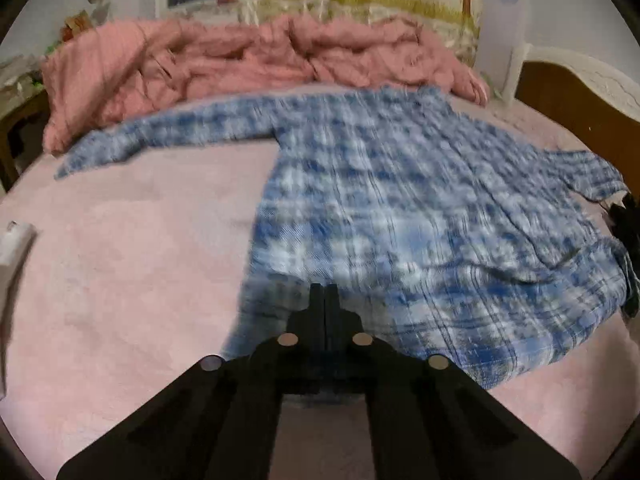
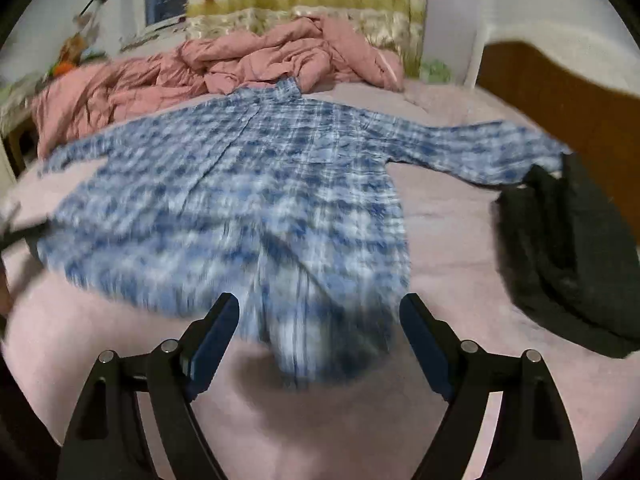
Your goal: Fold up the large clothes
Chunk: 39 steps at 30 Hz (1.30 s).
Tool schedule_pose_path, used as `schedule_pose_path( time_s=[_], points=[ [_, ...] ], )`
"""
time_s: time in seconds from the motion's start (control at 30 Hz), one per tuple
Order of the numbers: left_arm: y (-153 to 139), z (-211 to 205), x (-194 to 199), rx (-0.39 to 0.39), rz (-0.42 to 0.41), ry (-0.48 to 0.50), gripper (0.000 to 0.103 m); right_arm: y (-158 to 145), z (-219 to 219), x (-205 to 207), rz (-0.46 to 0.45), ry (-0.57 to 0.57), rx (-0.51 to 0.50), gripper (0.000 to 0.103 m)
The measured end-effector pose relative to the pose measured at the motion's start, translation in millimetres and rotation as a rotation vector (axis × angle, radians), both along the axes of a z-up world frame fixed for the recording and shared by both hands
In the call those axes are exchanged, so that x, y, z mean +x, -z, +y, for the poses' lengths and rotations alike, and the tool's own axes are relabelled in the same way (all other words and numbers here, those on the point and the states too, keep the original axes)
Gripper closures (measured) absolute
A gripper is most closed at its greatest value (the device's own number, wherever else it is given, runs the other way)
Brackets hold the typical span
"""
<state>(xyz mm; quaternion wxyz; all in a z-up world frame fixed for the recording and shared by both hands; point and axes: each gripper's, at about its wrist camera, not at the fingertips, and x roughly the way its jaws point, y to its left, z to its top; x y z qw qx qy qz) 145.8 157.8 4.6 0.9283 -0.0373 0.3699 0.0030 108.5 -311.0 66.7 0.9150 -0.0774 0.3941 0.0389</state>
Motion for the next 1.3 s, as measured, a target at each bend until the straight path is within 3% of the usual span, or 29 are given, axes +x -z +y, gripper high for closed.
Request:
schedule_pose_path(
  time_s=[0.13,0.2,0.27,0.3,0.33,0.43,0.53,0.63,0.8,0.9,0.93,0.97,1.0,1.03,1.07,1.1,1.2,1.3],
  points=[
    [-15,14,-13,-0.014,-0.081,-0.074,0.103,29,13,-18,0.084,-0.04,-0.119,0.019],
    [-18,20,-15,-0.024,-0.098,-0.081,0.103,41,15,-13,0.088,-0.008,-0.17,0.022],
    [-20,22,-18,-0.009,-0.109,-0.091,0.103,45,11,-5,0.095,0.031,-0.156,0.049],
    [-20,22,-18,-0.008,-0.107,-0.09,0.103,45,8,-2,0.099,0.045,-0.156,0.078],
    [-20,23,-20,-0.02,-0.107,-0.077,0.103,44,6,0,0.097,0.058,-0.154,0.095],
    [-17,18,-19,-0.045,-0.096,-0.031,0.103,19,-4,3,0.034,0.047,-0.11,0.096],
    [-8,12,-12,-0.045,-0.055,-0.017,0.102,-15,-15,19,-0.033,0.074,-0.126,0.097],
    [5,8,-5,-0.023,0.01,-0.033,0.102,-29,-37,56,0.013,0.146,-0.032,0.096],
    [18,17,-4,-0.038,0.057,-0.076,0.102,-2,-56,98,0.086,0.21,-0.02,0.096],
    [15,22,-9,-0.053,0.037,-0.091,0.102,6,-72,96,0.088,0.25,0.068,0.096],
    [12,22,-11,-0.049,0.021,-0.089,0.101,5,-76,91,0.068,0.263,0.097,0.091],
    [7,20,-14,-0.043,0.001,-0.084,0.095,1,-82,81,0.037,0.273,0.141,0.087],
    [2,17,-19,-0.034,-0.019,-0.074,0.079,-3,-82,71,0.018,0.269,0.16,0.076],
    [-2,15,-20,-0.028,-0.03,-0.069,0.068,-6,-82,61,-0.003,0.259,0.173,0.058],
    [-5,13,-23,-0.021,-0.04,-0.071,0.045,-10,-80,47,-0.034,0.245,0.174,0.045],
    [-8,12,-25,-0.019,-0.051,-0.077,0.034,-13,-77,32,-0.064,0.227,0.162,0.026],
    [-7,14,-20,-0.057,-0.026,-0.086,0.028,-8,-64,0,-0.074,0.155,0.125,0.023],
    [12,21,-6,-0.09,0.074,-0.105,0.03,13,-59,-6,0.005,0.113,0.14,0.023]
  ],
)
